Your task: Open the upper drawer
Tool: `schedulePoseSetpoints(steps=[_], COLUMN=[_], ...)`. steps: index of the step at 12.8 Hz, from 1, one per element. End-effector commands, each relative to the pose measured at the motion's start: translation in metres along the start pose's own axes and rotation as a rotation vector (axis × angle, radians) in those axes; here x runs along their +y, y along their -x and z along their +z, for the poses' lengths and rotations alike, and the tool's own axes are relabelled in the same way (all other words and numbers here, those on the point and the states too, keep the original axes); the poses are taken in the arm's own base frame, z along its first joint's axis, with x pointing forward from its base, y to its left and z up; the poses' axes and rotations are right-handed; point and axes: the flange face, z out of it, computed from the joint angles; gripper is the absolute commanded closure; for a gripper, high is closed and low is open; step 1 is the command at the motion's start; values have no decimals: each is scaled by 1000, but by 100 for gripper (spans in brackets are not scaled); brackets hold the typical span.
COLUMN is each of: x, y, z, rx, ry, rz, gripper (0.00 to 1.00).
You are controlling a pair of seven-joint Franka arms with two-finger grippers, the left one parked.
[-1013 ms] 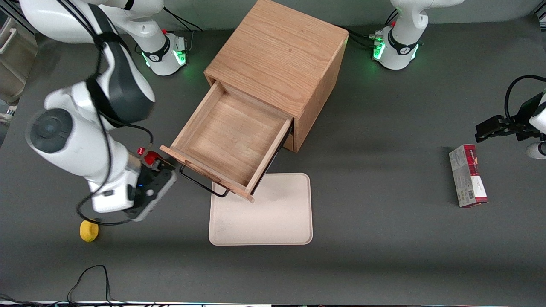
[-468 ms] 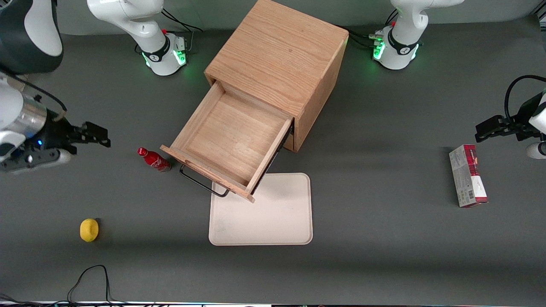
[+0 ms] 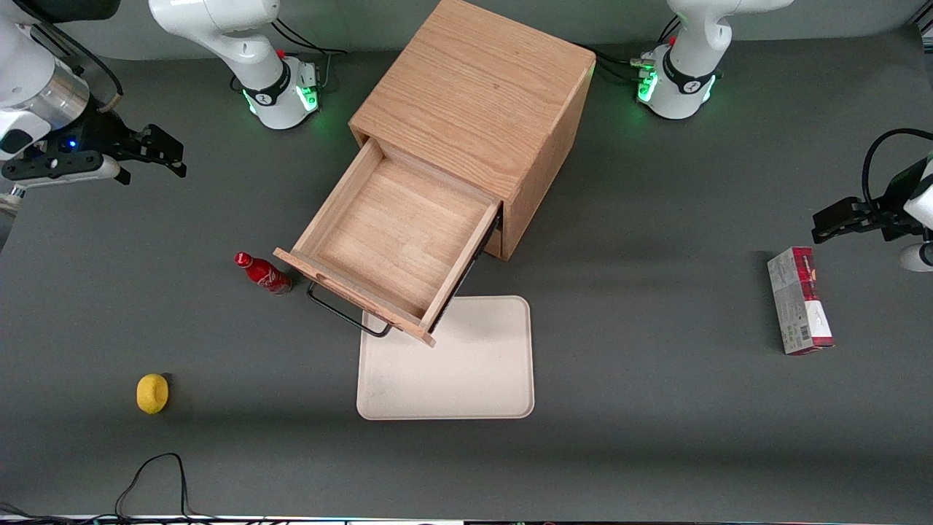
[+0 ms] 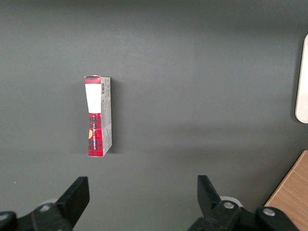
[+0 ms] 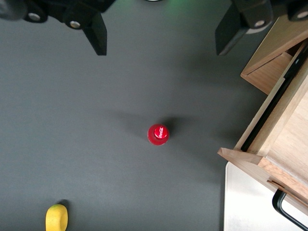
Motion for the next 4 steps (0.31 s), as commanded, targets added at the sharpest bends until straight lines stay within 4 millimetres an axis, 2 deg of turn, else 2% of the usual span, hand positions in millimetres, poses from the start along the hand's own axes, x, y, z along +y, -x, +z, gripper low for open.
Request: schedulePoseSetpoints(steps=[1,4], x=[2,11], y=[-6,-12], z=[2,5], rx=[1,2], ry=[14,11], rz=[31,48], gripper=[0,0])
